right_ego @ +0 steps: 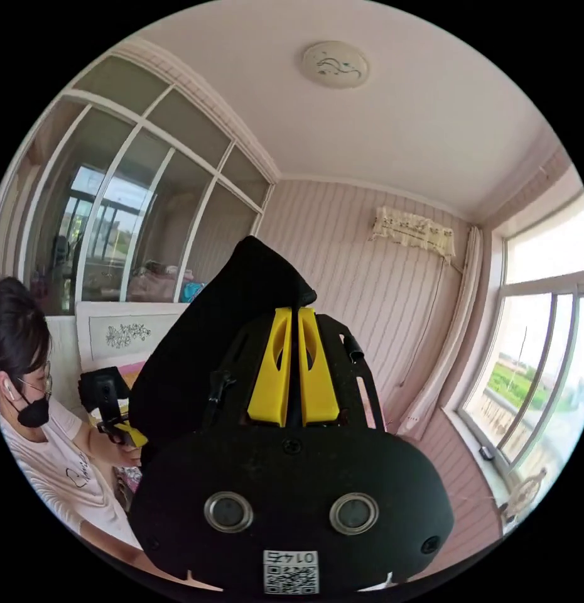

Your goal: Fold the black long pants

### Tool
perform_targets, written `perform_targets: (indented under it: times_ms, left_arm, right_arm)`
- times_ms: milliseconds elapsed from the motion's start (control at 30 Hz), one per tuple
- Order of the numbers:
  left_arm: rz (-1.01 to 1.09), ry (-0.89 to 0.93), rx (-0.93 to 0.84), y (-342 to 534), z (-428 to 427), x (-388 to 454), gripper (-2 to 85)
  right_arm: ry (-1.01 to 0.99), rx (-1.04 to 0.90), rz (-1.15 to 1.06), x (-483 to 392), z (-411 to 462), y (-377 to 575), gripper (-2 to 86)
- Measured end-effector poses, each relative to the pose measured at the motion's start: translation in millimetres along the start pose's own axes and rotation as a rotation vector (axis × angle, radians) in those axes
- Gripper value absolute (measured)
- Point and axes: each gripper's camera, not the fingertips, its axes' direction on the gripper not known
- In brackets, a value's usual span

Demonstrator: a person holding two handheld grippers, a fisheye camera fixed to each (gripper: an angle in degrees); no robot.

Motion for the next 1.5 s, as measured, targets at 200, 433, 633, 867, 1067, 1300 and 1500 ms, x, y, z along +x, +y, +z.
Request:
perform_targets:
  times_ms: [200, 433, 633, 867, 1067, 1300, 1500]
  left_arm:
    - [-0.030, -0.481, -0.341, 101.4, -117.6, -6.3, -0.9]
    - [-0.584, -0.653, -0.758, 239.0, -245.1, -31.3, -0.9]
    - [-0.726, -0.612, -0.704, 250.3, -287.2, -38.9, -0.9]
    - [-0.424, -0.701, -0.483, 152.0, -283.7, -64.4, -0.9]
    - [-0.408, -1.017, -0.396, 97.4, -348.8, -93.8, -0.9]
    - [-0.961, -1.346, -0.529, 197.2, -487.3, -138.0, -0.3]
    - [-1.043, -1.373, -0.470, 225.2, -518.7, -116.3, -0.9]
  right_arm:
    - [-0.376, -0.389, 0.060, -87.7, 207.7, 134.2, 0.4]
    - [-0.807, -0.715, 0.795, -186.3, 295.4, 425.2, 0.6]
    - [-0.789, -0.709, 0.846, -177.1, 264.9, 451.4, 0.7]
    - [-0.728, -0.462, 0.505, -171.0, 287.4, 299.9, 1.0]
    - [-0.869, -0.450, 0.355, -248.2, 376.3, 193.4, 3.0]
    - [-0.970, -0.807, 0.327, -340.9, 421.8, 318.1, 8.5]
    - [-0.837, -1.052, 0.497, -260.8, 348.0, 486.6, 8.6]
